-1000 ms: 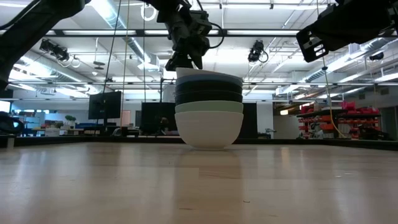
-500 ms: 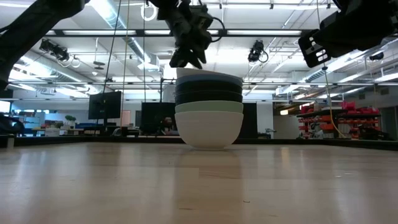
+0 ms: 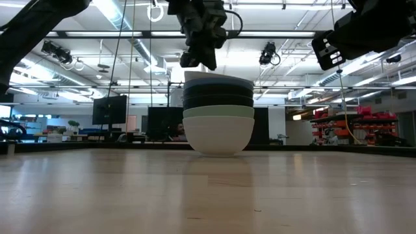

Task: Nest bowls inside each other
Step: Stack the white bowl on top of the blue bowl, then return to Home Position

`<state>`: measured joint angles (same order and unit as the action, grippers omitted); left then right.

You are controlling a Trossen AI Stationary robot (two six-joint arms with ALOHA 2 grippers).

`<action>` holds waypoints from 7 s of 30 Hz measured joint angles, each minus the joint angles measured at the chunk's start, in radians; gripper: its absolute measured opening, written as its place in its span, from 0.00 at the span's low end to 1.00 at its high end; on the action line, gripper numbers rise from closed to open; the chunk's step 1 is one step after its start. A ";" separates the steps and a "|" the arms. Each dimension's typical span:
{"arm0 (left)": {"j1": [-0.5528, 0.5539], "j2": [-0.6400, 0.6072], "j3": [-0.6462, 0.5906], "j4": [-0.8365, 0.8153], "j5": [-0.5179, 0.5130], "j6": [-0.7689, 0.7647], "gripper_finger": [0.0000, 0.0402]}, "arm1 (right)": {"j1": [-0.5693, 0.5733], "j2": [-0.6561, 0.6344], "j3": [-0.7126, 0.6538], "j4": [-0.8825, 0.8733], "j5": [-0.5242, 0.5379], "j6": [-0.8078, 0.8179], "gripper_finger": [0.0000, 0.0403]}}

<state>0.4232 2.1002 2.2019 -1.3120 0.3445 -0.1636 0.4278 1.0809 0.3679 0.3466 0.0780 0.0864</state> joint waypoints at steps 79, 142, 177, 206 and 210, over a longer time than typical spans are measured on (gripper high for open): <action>-0.164 -0.341 0.000 0.184 0.020 0.325 0.06 | 0.083 -0.102 0.413 -0.512 -0.029 0.094 0.08; -0.024 -1.237 -1.358 1.324 0.576 0.117 0.08 | 0.234 -0.606 -0.115 0.225 -0.341 0.035 0.08; -0.023 -1.801 -1.836 1.702 0.456 -0.034 0.08 | 0.249 -0.635 -0.116 0.457 -0.518 0.095 0.08; -0.023 -2.095 -1.932 1.564 0.451 -0.065 0.07 | 0.249 -0.618 -0.130 0.409 -0.483 0.034 0.08; -0.023 -2.095 -1.932 1.506 0.393 -0.066 0.06 | 0.249 -0.617 -0.144 0.420 -0.440 0.042 0.08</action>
<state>0.4004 0.0048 0.2695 0.1939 0.7379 -0.2295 0.6768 0.4637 0.2240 0.7664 -0.3625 0.1285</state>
